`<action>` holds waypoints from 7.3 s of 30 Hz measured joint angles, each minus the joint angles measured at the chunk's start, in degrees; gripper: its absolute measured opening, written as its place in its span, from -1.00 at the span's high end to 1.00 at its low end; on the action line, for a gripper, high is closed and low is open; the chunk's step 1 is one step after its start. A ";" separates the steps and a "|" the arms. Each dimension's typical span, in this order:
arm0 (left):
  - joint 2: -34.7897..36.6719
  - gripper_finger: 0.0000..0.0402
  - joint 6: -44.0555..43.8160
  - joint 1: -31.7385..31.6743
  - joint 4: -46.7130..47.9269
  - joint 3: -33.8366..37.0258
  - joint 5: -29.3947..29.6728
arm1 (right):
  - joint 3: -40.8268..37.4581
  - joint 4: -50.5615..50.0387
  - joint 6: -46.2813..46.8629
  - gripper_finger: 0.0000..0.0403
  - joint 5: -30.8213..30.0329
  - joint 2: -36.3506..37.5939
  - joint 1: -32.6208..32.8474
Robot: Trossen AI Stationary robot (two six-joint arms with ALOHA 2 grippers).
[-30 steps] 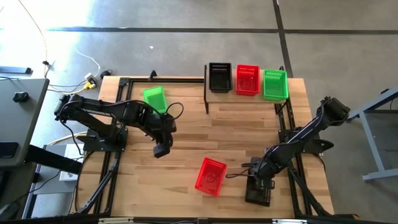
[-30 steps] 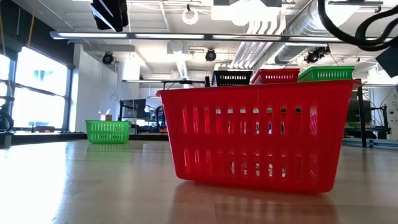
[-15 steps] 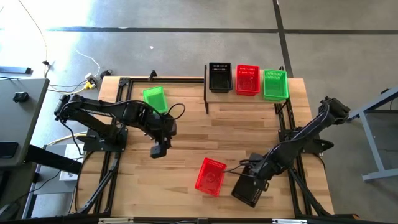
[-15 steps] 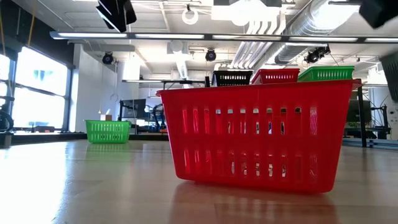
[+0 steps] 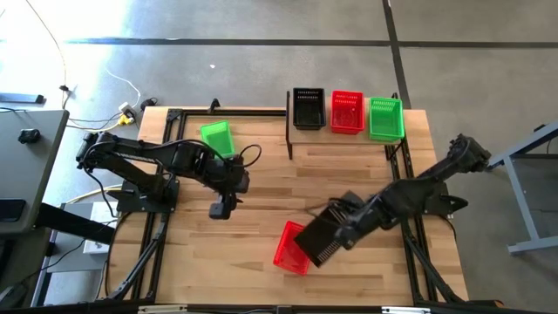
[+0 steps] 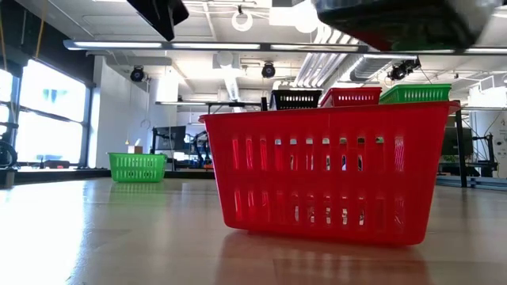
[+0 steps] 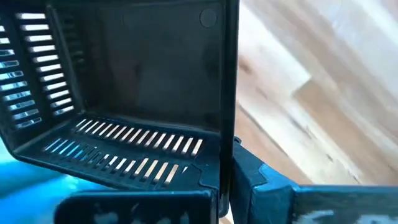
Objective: Stack baskets on shelf by color
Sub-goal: Stack the black bin on top of the black bin on the shelf
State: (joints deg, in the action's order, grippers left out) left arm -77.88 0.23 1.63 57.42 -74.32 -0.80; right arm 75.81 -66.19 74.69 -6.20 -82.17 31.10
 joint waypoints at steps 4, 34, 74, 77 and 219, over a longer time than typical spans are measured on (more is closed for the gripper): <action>-0.01 0.16 3.18 0.68 -0.41 -0.01 0.00 | 1.08 0.11 -0.22 1.00 -0.64 0.00 -4.30; -0.06 0.17 22.83 10.49 -10.73 -0.02 9.37 | 1.22 19.16 -15.52 1.00 6.03 -10.92 -22.61; -8.60 0.95 24.60 10.43 -7.56 0.00 11.39 | 7.06 22.03 -22.02 0.99 4.45 -12.31 -23.96; -8.60 0.99 23.72 10.43 -7.72 0.00 11.56 | 7.06 22.26 -22.26 0.94 1.62 -12.31 -23.98; -32.19 1.00 21.39 -29.77 -31.51 -25.88 -0.28 | 6.95 8.59 -46.18 0.41 -27.84 9.70 -50.73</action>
State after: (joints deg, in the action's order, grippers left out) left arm -110.06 21.63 -28.14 25.91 -100.20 -1.08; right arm 82.76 -57.60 28.51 -34.04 -72.47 -19.64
